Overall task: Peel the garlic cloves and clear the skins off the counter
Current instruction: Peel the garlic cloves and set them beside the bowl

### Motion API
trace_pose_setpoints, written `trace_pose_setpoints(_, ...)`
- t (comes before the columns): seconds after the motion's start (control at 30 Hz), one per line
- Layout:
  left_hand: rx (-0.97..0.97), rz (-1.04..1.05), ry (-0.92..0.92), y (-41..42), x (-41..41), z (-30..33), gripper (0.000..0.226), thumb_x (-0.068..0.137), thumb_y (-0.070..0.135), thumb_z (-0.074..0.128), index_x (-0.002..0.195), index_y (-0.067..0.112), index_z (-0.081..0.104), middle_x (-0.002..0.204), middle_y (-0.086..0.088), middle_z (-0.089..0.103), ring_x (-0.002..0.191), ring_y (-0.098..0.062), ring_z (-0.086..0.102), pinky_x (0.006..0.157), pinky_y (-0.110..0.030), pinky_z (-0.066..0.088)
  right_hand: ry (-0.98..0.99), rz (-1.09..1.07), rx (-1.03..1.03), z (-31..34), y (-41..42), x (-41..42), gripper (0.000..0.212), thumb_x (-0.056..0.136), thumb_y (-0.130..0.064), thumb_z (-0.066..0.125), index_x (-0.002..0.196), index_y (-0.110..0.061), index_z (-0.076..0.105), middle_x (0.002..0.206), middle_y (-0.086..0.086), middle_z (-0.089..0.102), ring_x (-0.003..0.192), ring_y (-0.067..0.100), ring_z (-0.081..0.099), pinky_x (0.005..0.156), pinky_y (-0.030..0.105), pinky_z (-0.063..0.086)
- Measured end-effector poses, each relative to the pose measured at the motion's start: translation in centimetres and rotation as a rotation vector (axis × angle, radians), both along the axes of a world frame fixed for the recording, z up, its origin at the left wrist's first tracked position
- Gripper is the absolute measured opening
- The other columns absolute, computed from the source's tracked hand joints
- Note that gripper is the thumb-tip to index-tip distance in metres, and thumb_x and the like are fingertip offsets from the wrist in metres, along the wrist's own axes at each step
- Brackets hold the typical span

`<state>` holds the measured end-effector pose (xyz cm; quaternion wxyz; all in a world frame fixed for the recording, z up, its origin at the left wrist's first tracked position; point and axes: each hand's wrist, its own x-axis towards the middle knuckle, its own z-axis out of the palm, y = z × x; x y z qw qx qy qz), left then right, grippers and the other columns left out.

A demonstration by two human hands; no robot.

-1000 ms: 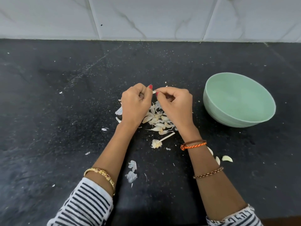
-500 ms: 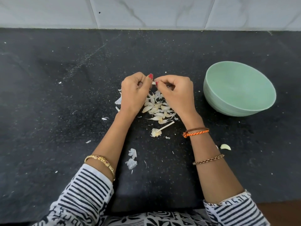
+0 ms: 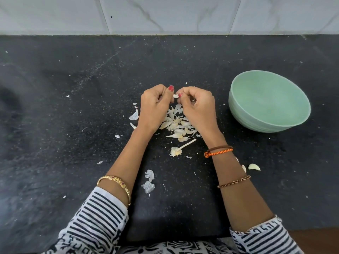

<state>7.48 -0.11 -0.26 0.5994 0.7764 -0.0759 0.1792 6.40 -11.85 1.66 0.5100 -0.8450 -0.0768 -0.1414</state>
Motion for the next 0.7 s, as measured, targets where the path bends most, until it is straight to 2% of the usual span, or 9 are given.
trace_pose_setpoints(0.13, -0.146, -0.097, 0.01, -0.6, -0.3, 0.5, 0.038, 0.091, 0.019, 0.048, 0.053, 0.02, 0.048, 0.042, 0.016, 0.041, 0.044, 0.001, 0.033, 0.047, -0.012, 0.028, 0.048, -0.122, 0.012, 0.0, -0.4, 0.3, 0.017, 0.087, -0.006, 0.056, 0.081, -0.012, 0.071, 0.064, -0.019, 0.057, 0.058, -0.008, 0.055, 0.063, 0.009, 0.044)
trace_pose_setpoints(0.27, -0.155, -0.055, 0.0, -1.0, -0.6, 0.4, 0.035, 0.091, 0.018, 0.051, 0.056, 0.014, 0.052, 0.046, 0.013, 0.039, 0.042, 0.001, 0.03, 0.045, -0.013, 0.026, 0.057, -0.169, 0.084, 0.5, -0.7, -0.1, 0.01, 0.077, -0.021, 0.074, 0.069, -0.016, 0.071, 0.057, -0.013, 0.061, 0.052, -0.003, 0.053, 0.059, 0.016, 0.046)
trace_pose_setpoints(0.33, -0.128, -0.014, 0.002, -0.9, -0.4, 0.3, 0.035, 0.09, 0.021, 0.051, 0.058, 0.007, 0.054, 0.044, 0.014, 0.038, 0.04, 0.0, 0.03, 0.045, -0.012, 0.025, 0.088, -0.13, 0.125, 0.9, -0.6, -0.2, 0.007, 0.075, -0.011, 0.074, 0.076, -0.017, 0.071, 0.067, -0.012, 0.064, 0.062, -0.002, 0.058, 0.068, 0.018, 0.052)
trace_pose_setpoints(0.4, -0.098, 0.027, -0.012, -0.7, -0.3, 0.0, 0.039, 0.09, 0.023, 0.051, 0.061, -0.003, 0.054, 0.044, 0.013, 0.037, 0.041, -0.001, 0.03, 0.046, -0.012, 0.027, 0.132, -0.074, 0.152, 1.0, -0.6, -0.1, 0.021, 0.079, -0.001, 0.067, 0.085, -0.021, 0.071, 0.078, -0.014, 0.066, 0.076, -0.001, 0.062, 0.079, 0.019, 0.052)
trace_pose_setpoints(0.47, -0.074, 0.059, -0.026, -0.5, -0.3, -0.3, 0.042, 0.089, 0.025, 0.051, 0.061, -0.006, 0.053, 0.046, 0.007, 0.036, 0.043, -0.002, 0.03, 0.047, -0.014, 0.028, 0.194, -0.05, 0.219, 1.0, -0.9, -0.3, 0.019, 0.083, -0.002, 0.064, 0.088, -0.019, 0.072, 0.082, -0.012, 0.068, 0.082, 0.001, 0.064, 0.079, 0.016, 0.051)
trace_pose_setpoints(0.53, -0.047, 0.066, -0.016, -0.6, -0.4, -0.1, 0.042, 0.088, 0.028, 0.051, 0.058, -0.002, 0.052, 0.048, 0.002, 0.036, 0.046, -0.004, 0.029, 0.047, -0.02, 0.029, 0.232, -0.044, 0.278, 1.2, -0.8, -0.5, 0.013, 0.084, -0.006, 0.064, 0.088, -0.015, 0.073, 0.081, -0.006, 0.07, 0.082, 0.004, 0.065, 0.075, 0.013, 0.051)
trace_pose_setpoints(0.63, 0.014, 0.06, 0.012, -0.8, -0.5, 0.2, 0.038, 0.087, 0.03, 0.052, 0.052, 0.02, 0.041, 0.049, 0.002, 0.035, 0.049, -0.007, 0.031, 0.049, -0.025, 0.031, 0.194, -0.04, 0.29, 1.3, -0.7, -0.8, 0.008, 0.083, -0.01, 0.067, 0.084, -0.015, 0.073, 0.078, -0.006, 0.07, 0.076, 0.0, 0.065, 0.072, 0.011, 0.05)
trace_pose_setpoints(0.7, 0.014, 0.055, 0.003, -0.8, -0.6, 0.2, 0.039, 0.087, 0.03, 0.053, 0.052, 0.017, 0.041, 0.048, 0.001, 0.035, 0.049, -0.007, 0.031, 0.049, -0.026, 0.031, 0.182, -0.05, 0.272, 1.2, -0.8, -0.8, 0.007, 0.082, -0.012, 0.068, 0.086, -0.015, 0.073, 0.079, -0.009, 0.07, 0.076, -0.003, 0.065, 0.07, 0.009, 0.049)
